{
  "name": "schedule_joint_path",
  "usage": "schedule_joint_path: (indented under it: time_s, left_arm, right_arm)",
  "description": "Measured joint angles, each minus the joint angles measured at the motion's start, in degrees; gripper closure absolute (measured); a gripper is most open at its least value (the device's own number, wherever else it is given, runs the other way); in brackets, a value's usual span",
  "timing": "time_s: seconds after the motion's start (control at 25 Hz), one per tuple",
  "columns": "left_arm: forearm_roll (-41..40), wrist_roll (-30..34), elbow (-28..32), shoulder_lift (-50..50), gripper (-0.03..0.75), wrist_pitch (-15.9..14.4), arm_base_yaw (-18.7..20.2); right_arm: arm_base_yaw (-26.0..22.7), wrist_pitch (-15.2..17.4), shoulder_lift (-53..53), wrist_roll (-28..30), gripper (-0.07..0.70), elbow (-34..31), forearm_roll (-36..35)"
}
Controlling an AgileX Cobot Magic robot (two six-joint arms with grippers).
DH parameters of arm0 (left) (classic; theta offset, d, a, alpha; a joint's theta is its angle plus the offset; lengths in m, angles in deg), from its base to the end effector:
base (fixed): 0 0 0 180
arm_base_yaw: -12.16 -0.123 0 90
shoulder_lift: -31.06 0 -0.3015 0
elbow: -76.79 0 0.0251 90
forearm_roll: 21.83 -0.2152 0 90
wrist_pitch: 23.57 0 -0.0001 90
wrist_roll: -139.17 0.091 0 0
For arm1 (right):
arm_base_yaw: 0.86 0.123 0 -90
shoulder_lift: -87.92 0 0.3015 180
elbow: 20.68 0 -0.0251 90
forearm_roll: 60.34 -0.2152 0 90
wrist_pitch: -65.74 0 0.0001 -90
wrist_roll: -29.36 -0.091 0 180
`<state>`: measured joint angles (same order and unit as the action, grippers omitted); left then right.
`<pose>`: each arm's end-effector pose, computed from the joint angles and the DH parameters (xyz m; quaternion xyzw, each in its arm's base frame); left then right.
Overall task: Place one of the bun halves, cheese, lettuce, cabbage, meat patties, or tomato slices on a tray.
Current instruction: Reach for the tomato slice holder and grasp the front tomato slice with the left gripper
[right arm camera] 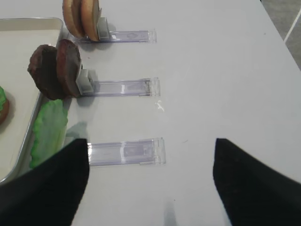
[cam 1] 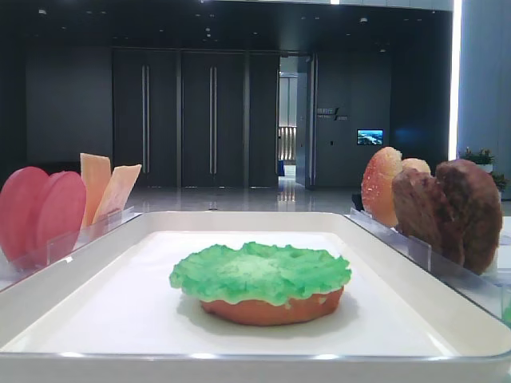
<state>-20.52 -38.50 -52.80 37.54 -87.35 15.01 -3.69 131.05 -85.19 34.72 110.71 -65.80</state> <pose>-0.0548 0.0009 0.2491 0.0399 0.8680 -0.0137 0.4948 -0.0578 0.0107 0.2554 -0.0232 0.8682 0.0121 0.4954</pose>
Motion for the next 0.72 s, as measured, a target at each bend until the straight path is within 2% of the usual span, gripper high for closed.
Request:
schedule_joint_path:
  time_s: [0.48,0.72]
  left_arm:
    - [0.00,0.00,0.00,0.33,0.137,0.00,0.00]
    - [0.32,-0.65,-0.29,4.54,0.137,0.00,0.00]
  right_arm:
    - [0.00,0.00,0.00,0.00,0.111,0.00,0.00]
    - [0.00,0.00,0.00,0.00,0.111,0.00,0.00]
